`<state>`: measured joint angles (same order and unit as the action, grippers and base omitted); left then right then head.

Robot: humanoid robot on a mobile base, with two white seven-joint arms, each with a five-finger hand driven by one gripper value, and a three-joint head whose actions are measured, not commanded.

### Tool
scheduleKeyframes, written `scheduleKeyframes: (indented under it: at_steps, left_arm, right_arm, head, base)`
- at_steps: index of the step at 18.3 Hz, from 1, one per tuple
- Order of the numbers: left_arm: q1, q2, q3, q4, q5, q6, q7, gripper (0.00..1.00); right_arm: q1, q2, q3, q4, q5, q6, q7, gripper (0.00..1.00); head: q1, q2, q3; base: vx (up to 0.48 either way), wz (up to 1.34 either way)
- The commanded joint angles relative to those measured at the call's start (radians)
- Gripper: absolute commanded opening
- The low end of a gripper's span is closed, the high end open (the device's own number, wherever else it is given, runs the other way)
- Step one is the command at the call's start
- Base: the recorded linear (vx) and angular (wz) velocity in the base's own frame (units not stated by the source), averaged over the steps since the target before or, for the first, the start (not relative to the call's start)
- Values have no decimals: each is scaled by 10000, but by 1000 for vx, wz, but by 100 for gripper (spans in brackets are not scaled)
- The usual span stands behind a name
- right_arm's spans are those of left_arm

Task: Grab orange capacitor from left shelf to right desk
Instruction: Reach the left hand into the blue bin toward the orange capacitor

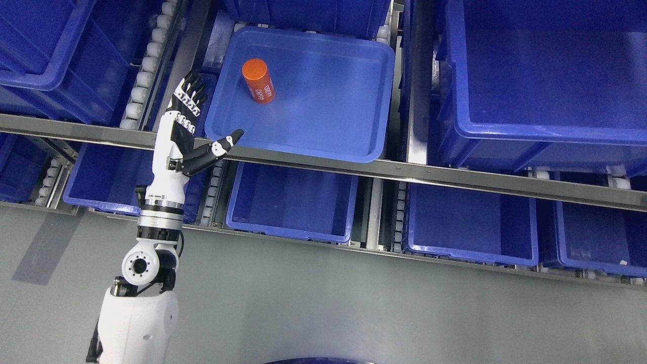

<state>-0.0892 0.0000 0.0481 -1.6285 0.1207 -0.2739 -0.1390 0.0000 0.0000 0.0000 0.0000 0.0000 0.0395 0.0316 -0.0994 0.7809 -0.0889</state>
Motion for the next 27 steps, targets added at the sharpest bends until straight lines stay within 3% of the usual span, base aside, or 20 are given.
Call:
scheduleKeyframes:
  at_steps: [1,5,12,18,27]
  left_arm:
    - [79,276,378,-221,-11,391,-6,99]
    - [-333,291,317,-83,-26,1203,-6,99]
    - [-2971,414,-419,1924,-1268,2676,-681,99]
    - [-4062,414,-787,3582,-1928,2770,-727,97]
    - [-4431,414,-1233,4748,-1928,2709,-1356,94]
  right_arm:
    - [-15,-175,-107,-337,46,4,6,100]
    - [-15,-175,-107,-337,46,4,6,100]
    - [-15,-175,-107,-337,31,4,6,100]
    - [-15,-175,-107,-337,46,4,6,100]
    - [-15,-175,-107,-337,46,4,6,100]
  head:
    - [0,0,0]
    - [0,0,0]
    - [0,0,0]
    - [0,0,0]
    - [0,0,0]
  base:
    - [0,0]
    - [0,0]
    - [0,0]
    - [0,0]
    - [0,0]
